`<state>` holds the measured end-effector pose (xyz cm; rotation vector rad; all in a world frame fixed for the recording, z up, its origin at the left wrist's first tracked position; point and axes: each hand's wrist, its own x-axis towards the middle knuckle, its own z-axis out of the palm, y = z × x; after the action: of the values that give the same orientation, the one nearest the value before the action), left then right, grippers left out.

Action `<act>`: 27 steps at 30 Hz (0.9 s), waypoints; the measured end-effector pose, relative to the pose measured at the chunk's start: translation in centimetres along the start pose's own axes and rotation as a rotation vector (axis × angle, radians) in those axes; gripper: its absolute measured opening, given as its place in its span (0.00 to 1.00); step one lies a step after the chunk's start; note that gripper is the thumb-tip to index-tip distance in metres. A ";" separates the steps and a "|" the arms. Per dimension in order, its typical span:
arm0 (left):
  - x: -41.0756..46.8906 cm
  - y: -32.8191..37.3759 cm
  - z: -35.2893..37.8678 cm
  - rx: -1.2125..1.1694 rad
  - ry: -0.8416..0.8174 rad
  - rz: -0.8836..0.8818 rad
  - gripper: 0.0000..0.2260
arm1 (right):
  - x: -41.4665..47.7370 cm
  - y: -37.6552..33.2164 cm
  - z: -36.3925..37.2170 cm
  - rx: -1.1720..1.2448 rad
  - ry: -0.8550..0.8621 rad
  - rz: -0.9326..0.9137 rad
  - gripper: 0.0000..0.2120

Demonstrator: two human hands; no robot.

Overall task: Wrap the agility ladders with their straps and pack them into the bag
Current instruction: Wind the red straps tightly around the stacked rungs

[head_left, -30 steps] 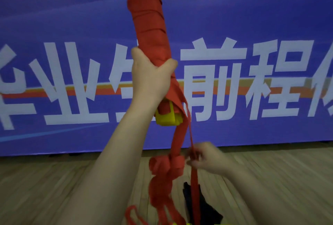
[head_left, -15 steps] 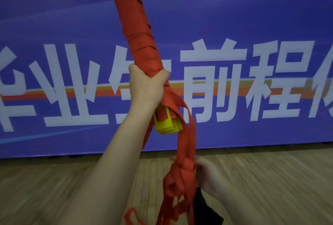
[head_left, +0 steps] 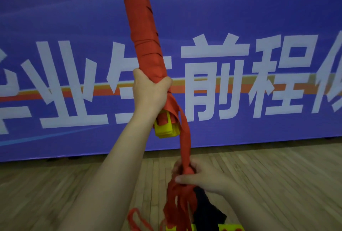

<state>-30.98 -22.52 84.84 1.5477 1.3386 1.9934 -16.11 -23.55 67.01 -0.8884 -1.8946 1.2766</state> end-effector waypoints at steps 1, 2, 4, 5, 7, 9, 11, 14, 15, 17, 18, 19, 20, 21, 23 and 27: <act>0.1 0.0 0.0 0.005 0.004 0.003 0.17 | 0.1 0.6 -0.5 -0.012 0.032 0.005 0.08; 0.1 0.1 -0.2 0.009 0.005 0.006 0.17 | 0.1 1.4 -1.0 0.017 0.064 0.010 0.08; 0.2 0.1 -0.4 0.019 0.005 0.016 0.17 | 0.2 3.1 -2.0 0.296 0.133 -0.007 0.19; 0.2 0.1 -0.5 0.027 0.008 0.021 0.17 | 0.2 4.3 -2.4 0.493 0.176 -0.017 0.25; 0.4 0.1 -0.7 0.039 0.015 0.035 0.17 | 0.2 5.8 -3.2 0.750 0.281 -0.054 0.31; 0.5 0.0 -0.7 0.049 0.020 0.047 0.17 | 0.0 6.6 -3.6 0.808 0.364 -0.011 0.29; 0.4 -0.2 -0.8 0.064 0.019 0.058 0.17 | -0.2 7.3 -4.0 0.823 0.371 0.079 0.24; 0.4 -0.6 -0.9 0.089 0.012 0.067 0.18 | 0.0 8.5 -4.8 0.913 0.374 0.166 0.17; 0.4 -0.7 -0.9 0.102 0.014 0.071 0.18 | 0.4 9.0 -5.1 0.904 0.416 0.218 0.16; 0.3 -1.0 -0.9 0.124 0.017 0.082 0.18 | 1.0 9.6 -5.6 0.854 0.496 0.348 0.11; 0.2 -1.1 -0.9 0.128 0.015 0.088 0.18 | 1.2 9.7 -5.7 0.834 0.524 0.410 0.10; 0.0 -1.3 -0.8 0.126 0.012 0.093 0.18 | 1.4 9.6 -5.7 0.815 0.540 0.456 0.10; -0.2 -1.4 -0.8 0.121 0.009 0.096 0.18 | 1.5 9.5 -5.9 0.821 0.558 0.485 0.09; -0.5 -1.6 -0.7 0.125 0.003 0.099 0.18 | 1.6 9.1 -5.8 0.832 0.569 0.492 0.08; -0.8 -2.0 -0.8 0.146 0.001 0.104 0.19 | 1.9 8.4 -6.0 0.711 0.586 0.483 0.06; -1.0 -2.4 -1.0 0.184 -0.012 0.106 0.20 | 2.4 5.7 -5.7 0.324 0.430 0.348 0.10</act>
<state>-32.23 -22.39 82.33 1.7417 1.5013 1.9655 -11.71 -17.17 63.67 -1.2340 -1.1951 1.4039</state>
